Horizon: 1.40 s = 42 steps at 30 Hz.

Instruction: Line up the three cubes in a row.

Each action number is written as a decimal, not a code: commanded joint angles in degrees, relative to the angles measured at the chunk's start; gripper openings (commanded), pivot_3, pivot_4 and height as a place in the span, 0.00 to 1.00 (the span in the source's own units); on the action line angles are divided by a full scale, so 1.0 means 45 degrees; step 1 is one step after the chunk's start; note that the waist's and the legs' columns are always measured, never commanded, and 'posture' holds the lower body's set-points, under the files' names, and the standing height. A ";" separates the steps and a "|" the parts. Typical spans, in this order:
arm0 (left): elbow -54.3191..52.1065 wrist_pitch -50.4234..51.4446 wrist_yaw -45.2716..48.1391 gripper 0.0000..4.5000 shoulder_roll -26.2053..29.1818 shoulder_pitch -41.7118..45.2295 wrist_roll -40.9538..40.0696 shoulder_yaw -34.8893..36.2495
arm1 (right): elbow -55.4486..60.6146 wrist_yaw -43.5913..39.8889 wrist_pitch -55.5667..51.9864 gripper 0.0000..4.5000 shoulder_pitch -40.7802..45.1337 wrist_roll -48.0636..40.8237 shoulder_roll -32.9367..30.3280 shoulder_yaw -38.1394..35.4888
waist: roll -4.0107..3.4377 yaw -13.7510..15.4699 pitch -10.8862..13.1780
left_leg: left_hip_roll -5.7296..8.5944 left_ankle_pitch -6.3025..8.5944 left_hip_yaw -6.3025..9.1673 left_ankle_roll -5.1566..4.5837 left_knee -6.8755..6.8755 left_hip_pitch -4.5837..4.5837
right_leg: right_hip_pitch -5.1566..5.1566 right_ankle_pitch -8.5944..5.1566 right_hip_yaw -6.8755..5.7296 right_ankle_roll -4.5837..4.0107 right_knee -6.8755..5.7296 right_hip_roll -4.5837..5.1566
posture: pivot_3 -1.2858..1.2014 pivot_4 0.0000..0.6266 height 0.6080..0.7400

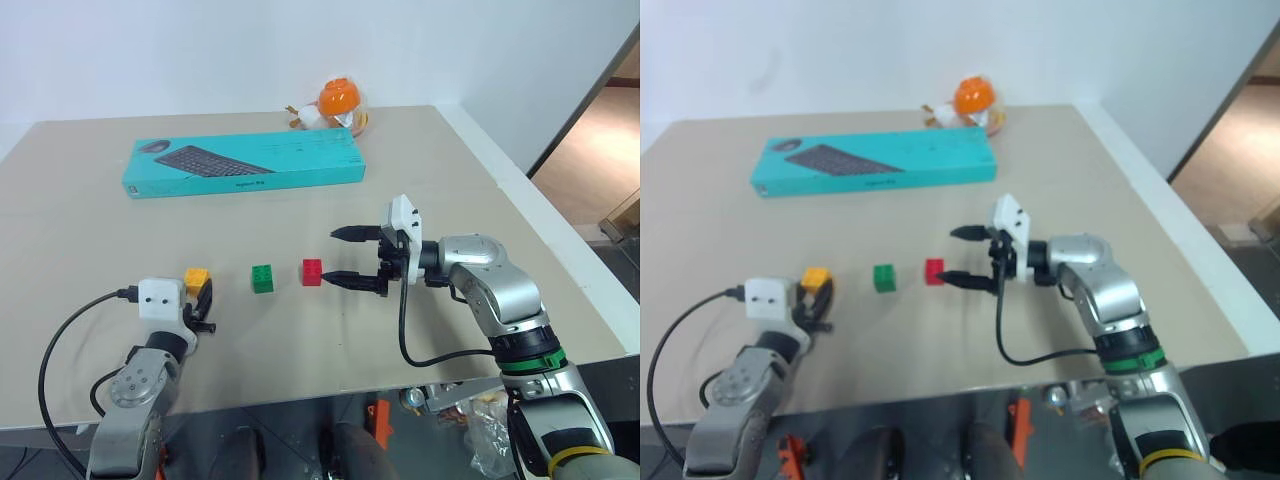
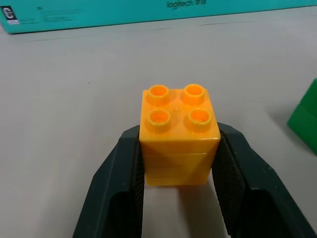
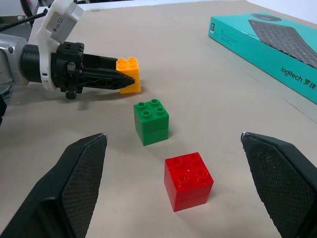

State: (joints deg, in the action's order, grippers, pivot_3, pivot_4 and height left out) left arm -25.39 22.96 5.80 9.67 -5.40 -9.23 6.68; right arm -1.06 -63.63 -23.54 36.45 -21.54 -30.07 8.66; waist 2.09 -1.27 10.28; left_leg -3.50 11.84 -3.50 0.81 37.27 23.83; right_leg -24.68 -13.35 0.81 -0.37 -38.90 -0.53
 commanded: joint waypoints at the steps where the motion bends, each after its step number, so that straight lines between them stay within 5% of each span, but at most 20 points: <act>1: -0.0479 0.0042 -0.0393 0.29 -0.0033 0.0326 0.0476 -0.0259 | 0.0599 -0.0009 0.0031 1.00 0.0030 -0.0138 -0.0184 -0.0312 | 0.0000 0.0000 0.0000 | 0.0000 0.0000 -0.0001 0.0000 0.0000 0.0005 | -0.0007 0.0000 0.0001 0.0000 0.0000 0.0000 | 0.52 0.24 1.00; 37: -0.0071 0.0808 -0.0314 0.29 -0.0201 0.0873 0.0545 -0.0445 | 0.0484 -0.0068 0.0252 1.00 -0.0068 -0.0173 -0.0331 -0.0268 | 0.0001 -0.0002 0.0000 | -0.0010 -0.0001 -0.0026 -0.0001 0.0014 0.0074 | -0.0082 0.0030 0.0037 -0.0001 -0.0006 -0.0026 | 0.52 0.24 1.00; 39: -0.0054 0.0818 -0.0320 0.52 -0.0233 0.0883 0.0521 -0.0428 | 0.0518 -0.0053 0.0259 1.00 -0.0110 -0.0163 -0.0333 -0.0259 | 0.0001 -0.0002 -0.0001 | -0.0010 -0.0001 -0.0026 -0.0001 0.0015 0.0074 | -0.0082 0.0030 0.0036 -0.0002 -0.0006 -0.0026 | 0.52 0.24 1.00; 42: -0.0080 0.0837 -0.0330 0.74 -0.0215 0.0907 0.0571 -0.0420 | 0.0546 -0.0049 0.0275 1.00 -0.0155 -0.0142 -0.0356 -0.0252 | 0.0001 -0.0002 0.0000 | -0.0010 -0.0001 -0.0026 -0.0001 0.0014 0.0074 | -0.0082 0.0030 0.0036 -0.0001 -0.0006 -0.0026 | 0.52 0.24 1.00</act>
State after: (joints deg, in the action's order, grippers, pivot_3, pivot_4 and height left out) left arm -24.97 26.89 4.32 8.42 -2.02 -6.77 4.46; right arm -0.79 -63.70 -23.21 35.75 -21.81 -31.46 8.66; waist 2.09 -1.27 10.28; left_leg -3.54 11.84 -3.62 0.81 37.33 24.17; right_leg -25.05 -13.22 0.98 -0.37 -38.92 -0.64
